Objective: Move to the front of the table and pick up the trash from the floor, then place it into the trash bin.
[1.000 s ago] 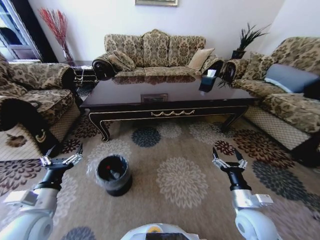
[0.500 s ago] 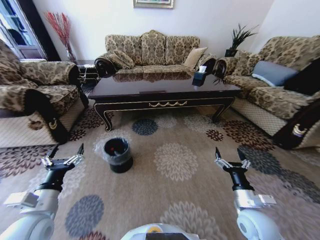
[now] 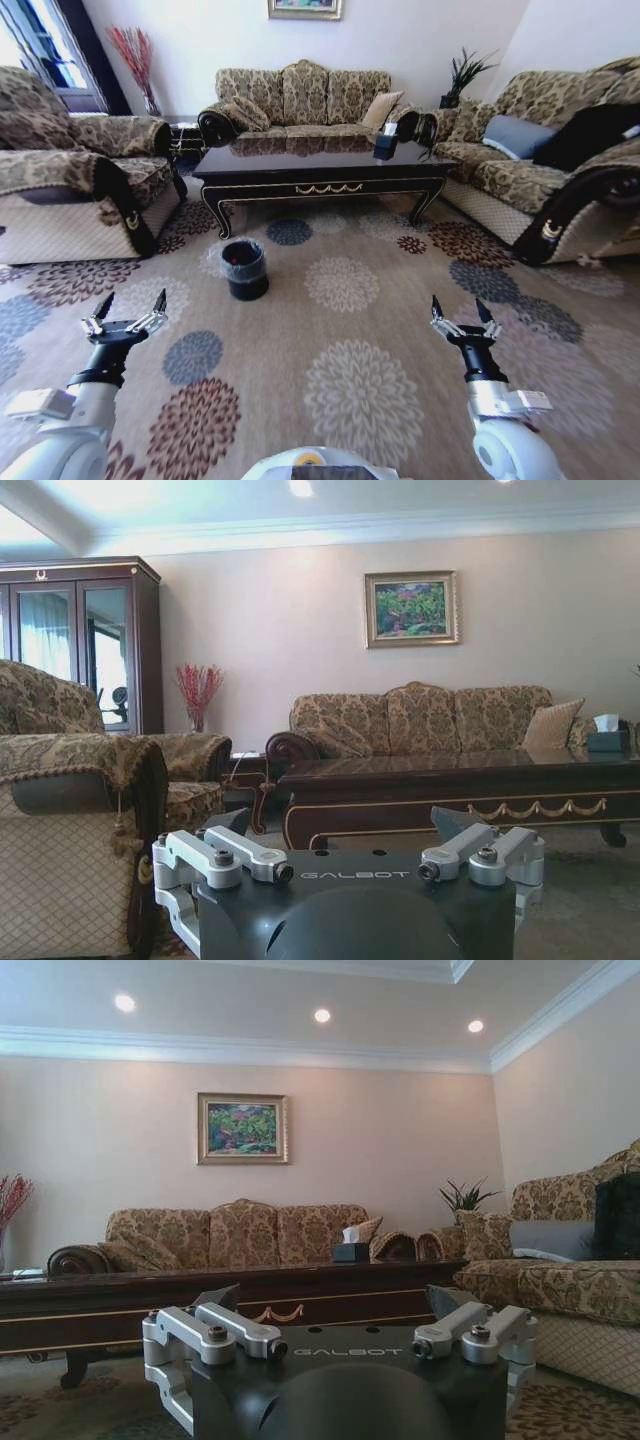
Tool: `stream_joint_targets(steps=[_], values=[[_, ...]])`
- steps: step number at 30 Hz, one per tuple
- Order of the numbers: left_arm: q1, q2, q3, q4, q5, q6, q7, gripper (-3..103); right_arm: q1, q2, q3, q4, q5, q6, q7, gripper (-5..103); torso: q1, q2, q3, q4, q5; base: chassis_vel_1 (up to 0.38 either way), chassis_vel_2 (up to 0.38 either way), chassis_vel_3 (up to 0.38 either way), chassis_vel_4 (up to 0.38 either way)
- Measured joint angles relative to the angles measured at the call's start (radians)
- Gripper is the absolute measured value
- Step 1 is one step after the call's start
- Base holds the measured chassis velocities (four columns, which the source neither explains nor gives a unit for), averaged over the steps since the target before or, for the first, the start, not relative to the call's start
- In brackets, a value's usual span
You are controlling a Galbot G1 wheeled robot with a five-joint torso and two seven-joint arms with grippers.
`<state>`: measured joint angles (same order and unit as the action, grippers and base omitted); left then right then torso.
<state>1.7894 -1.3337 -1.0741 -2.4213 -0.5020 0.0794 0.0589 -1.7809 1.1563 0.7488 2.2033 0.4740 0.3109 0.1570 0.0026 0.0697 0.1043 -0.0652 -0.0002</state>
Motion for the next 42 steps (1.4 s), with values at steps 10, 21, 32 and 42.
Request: stream_joint_targets(steps=[10, 21, 32, 42], values=[[0.002, -0.002, 0.008, -0.002, 0.004, -0.002, 0.000, 100, 0.001, 0.007, 0.005, 0.001, 0.000, 0.001, 0.000, 100, 0.000, 0.000, 0.000, 0.0000, 0.0003, 0.369, -0.354, -0.362, 0.359], [0.007, -0.003, 0.011, -0.002, 0.008, -0.008, 0.001, 100, 0.003, 0.020, -0.001, -0.011, -0.003, 0.020, -0.006, 100, 0.000, 0.000, 0.000, -0.0001, -0.0001, 0.339, -0.358, -0.337, 0.355], [0.006, -0.007, 0.020, -0.002, -0.002, -0.012, 0.002, 100, 0.014, 0.014, 0.005, -0.022, -0.010, 0.047, -0.022, 100, 0.000, 0.000, 0.000, 0.0000, -0.0005, 0.141, -0.197, -0.155, 0.195], [0.002, -0.001, 0.017, -0.003, -0.036, -0.012, -0.001, 100, 0.022, -0.005, 0.008, -0.018, -0.028, 0.043, -0.005, 100, 0.000, 0.000, 0.000, -0.0001, 0.0001, -0.016, 0.030, 0.026, -0.028]])
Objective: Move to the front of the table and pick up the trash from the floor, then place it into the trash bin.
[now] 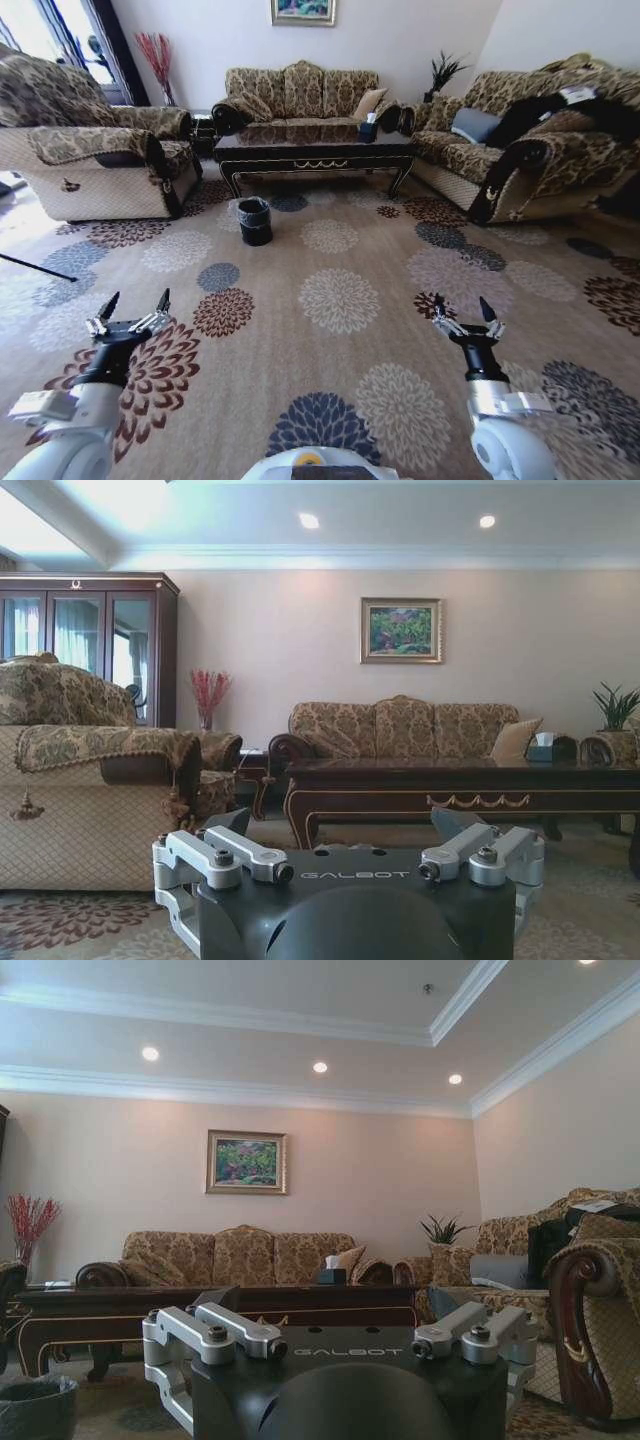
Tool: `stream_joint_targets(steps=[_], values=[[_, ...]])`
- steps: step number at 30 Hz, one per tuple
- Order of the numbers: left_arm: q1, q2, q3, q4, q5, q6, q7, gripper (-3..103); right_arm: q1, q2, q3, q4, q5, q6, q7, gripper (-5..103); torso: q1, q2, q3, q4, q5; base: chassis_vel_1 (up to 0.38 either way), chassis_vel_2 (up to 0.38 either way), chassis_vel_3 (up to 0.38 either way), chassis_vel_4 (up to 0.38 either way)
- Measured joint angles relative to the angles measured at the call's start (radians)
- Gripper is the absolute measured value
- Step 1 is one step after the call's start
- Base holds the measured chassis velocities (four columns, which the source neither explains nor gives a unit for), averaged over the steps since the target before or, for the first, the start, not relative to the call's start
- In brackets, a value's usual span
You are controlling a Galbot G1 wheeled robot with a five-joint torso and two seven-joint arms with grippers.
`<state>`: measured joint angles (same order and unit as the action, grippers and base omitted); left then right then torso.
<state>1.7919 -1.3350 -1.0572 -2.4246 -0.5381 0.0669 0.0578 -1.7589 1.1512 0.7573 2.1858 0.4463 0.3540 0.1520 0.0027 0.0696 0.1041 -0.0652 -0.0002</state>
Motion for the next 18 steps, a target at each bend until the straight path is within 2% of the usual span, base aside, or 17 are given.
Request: stream_joint_targets(steps=[18], values=[[0.007, 0.001, -0.004, 0.003, 0.001, -0.005, 0.003, 100, 0.003, -0.005, 0.000, 0.003, 0.000, -0.005, 0.004, 100, 0.000, 0.004, 0.004, 0.0002, 0.0002, 0.000, 0.000, 0.000, 0.000]])
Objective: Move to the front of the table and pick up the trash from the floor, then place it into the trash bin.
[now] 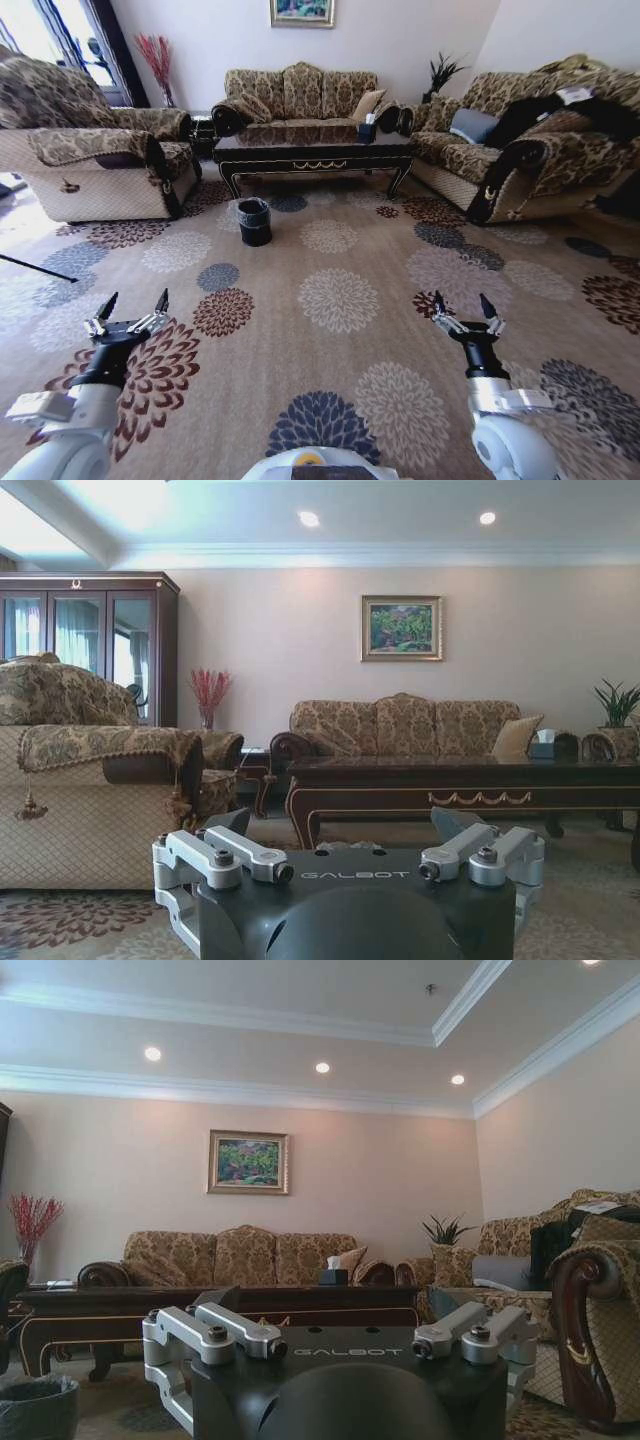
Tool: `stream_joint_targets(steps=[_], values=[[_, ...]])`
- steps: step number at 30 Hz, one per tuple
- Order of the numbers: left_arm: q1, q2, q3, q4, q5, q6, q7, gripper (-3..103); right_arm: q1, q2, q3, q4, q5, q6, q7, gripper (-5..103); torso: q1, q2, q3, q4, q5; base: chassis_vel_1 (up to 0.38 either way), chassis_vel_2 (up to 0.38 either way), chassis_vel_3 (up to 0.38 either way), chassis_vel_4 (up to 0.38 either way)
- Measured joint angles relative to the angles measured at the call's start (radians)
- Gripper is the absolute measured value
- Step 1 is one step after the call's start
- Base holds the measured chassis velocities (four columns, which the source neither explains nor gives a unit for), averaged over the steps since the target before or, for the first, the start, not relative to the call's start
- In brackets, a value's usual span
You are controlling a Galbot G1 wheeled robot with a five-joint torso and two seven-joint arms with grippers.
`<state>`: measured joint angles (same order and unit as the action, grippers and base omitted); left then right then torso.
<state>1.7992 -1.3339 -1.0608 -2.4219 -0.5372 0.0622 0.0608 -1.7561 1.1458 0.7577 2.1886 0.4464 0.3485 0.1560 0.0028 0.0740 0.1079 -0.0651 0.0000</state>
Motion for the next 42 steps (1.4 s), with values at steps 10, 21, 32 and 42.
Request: stream_joint_targets(steps=[10, 21, 32, 42], values=[[0.000, 0.000, 0.000, 0.000, 0.000, 0.000, 0.001, 100, 0.000, 0.000, 0.000, 0.001, 0.000, 0.000, 0.000, 100, 0.008, 0.033, 0.026, 0.0000, 0.0000, 0.000, 0.000, 0.000, 0.000], [0.000, 0.000, 0.000, 0.000, 0.001, 0.000, 0.001, 100, 0.000, 0.000, 0.000, 0.001, 0.001, -0.001, 0.000, 100, 0.017, 0.081, 0.064, -0.0001, 0.0000, 0.000, 0.000, 0.000, 0.000], [0.000, 0.000, 0.000, 0.000, 0.001, 0.000, 0.001, 100, 0.000, 0.000, 0.000, 0.001, 0.001, -0.001, 0.000, 100, 0.029, 0.127, 0.099, 0.0000, 0.0000, 0.000, 0.000, 0.000, 0.000], [0.000, 0.000, 0.000, 0.000, 0.001, 0.000, 0.001, 100, 0.000, 0.000, 0.000, 0.000, 0.001, -0.001, 0.000, 100, 0.039, 0.170, 0.131, 0.0000, 0.0000, 0.000, 0.000, 0.000, 0.000]])
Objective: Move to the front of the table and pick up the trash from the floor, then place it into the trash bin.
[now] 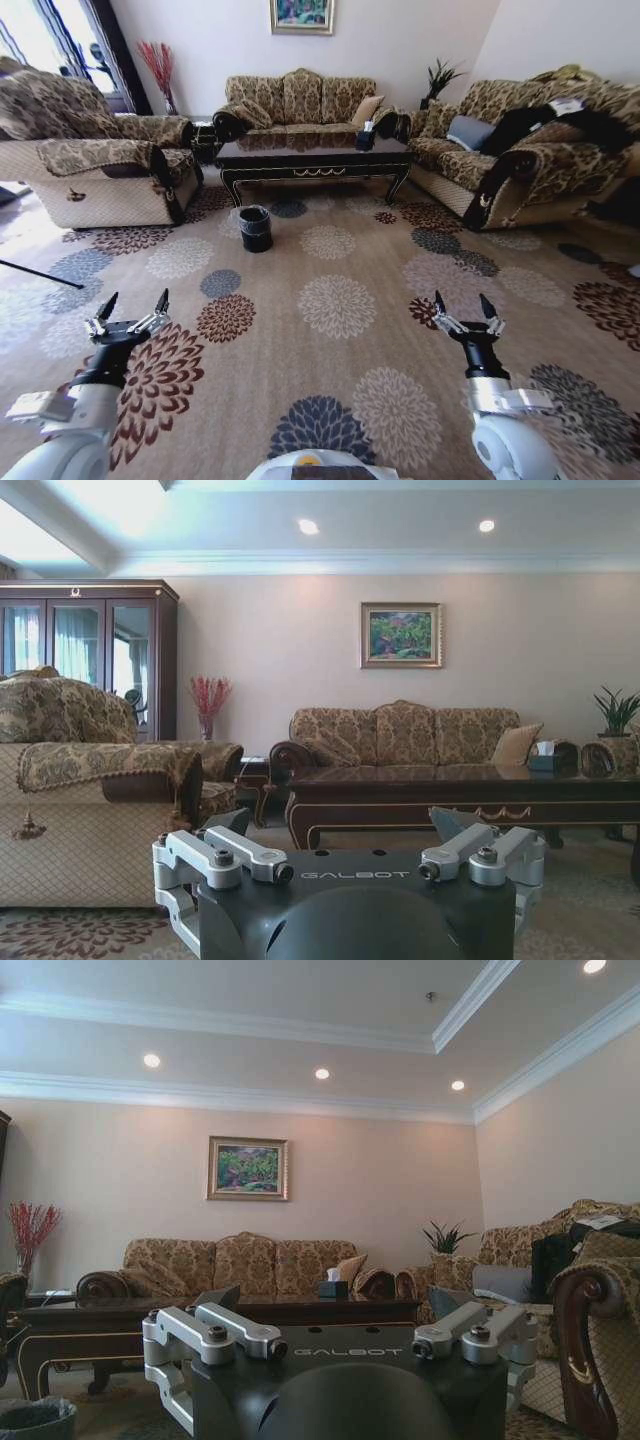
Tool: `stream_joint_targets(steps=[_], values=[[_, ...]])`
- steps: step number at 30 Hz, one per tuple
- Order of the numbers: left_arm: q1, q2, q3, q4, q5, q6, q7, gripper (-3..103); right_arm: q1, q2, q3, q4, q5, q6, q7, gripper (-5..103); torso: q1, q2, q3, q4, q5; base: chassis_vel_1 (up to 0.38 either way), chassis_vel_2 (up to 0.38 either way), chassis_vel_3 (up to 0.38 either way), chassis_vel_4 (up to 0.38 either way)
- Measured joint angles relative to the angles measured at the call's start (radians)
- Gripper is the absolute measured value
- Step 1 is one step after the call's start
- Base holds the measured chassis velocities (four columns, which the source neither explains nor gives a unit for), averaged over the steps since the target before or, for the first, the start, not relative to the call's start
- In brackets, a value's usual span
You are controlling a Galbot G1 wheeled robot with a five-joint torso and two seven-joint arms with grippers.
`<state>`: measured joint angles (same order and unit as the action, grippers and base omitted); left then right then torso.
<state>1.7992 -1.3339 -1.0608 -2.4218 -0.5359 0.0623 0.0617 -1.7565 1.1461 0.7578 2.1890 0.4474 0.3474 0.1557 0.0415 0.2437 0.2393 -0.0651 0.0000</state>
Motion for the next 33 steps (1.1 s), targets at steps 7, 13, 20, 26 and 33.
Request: stream_joint_targets(steps=[7, 13, 20, 26, 33], values=[[0.000, 0.000, 0.000, 0.000, 0.000, 0.000, 0.000, 100, 0.000, 0.000, 0.000, 0.000, 0.000, 0.000, 0.000, 100, 0.008, 0.026, 0.018, 0.0000, 0.0000, 0.000, 0.000, 0.000, 0.000], [0.000, 0.000, 0.000, 0.000, 0.000, 0.000, 0.000, 100, 0.000, 0.000, 0.000, 0.000, 0.000, 0.000, 0.000, 100, 0.017, 0.050, 0.032, 0.0000, 0.0000, 0.000, 0.000, 0.000, 0.000], [0.000, 0.000, 0.000, 0.000, 0.000, 0.000, 0.000, 100, 0.000, 0.000, 0.000, 0.000, 0.000, 0.000, 0.000, 100, 0.028, 0.081, 0.053, 0.0000, 0.0000, 0.000, 0.000, 0.000, 0.000], [0.000, 0.000, 0.000, 0.000, 0.000, 0.000, 0.000, 100, 0.000, 0.000, 0.000, 0.000, 0.000, 0.000, 0.000, 100, 0.034, 0.101, 0.067, 0.0000, 0.0000, 0.000, 0.000, 0.000, 0.000], [0.000, 0.000, 0.000, 0.000, 0.000, 0.000, 0.000, 100, 0.000, 0.000, 0.000, 0.000, 0.000, 0.000, 0.000, 100, 0.043, 0.130, 0.087, 0.0000, 0.0000, 0.000, 0.000, 0.000, 0.000]])
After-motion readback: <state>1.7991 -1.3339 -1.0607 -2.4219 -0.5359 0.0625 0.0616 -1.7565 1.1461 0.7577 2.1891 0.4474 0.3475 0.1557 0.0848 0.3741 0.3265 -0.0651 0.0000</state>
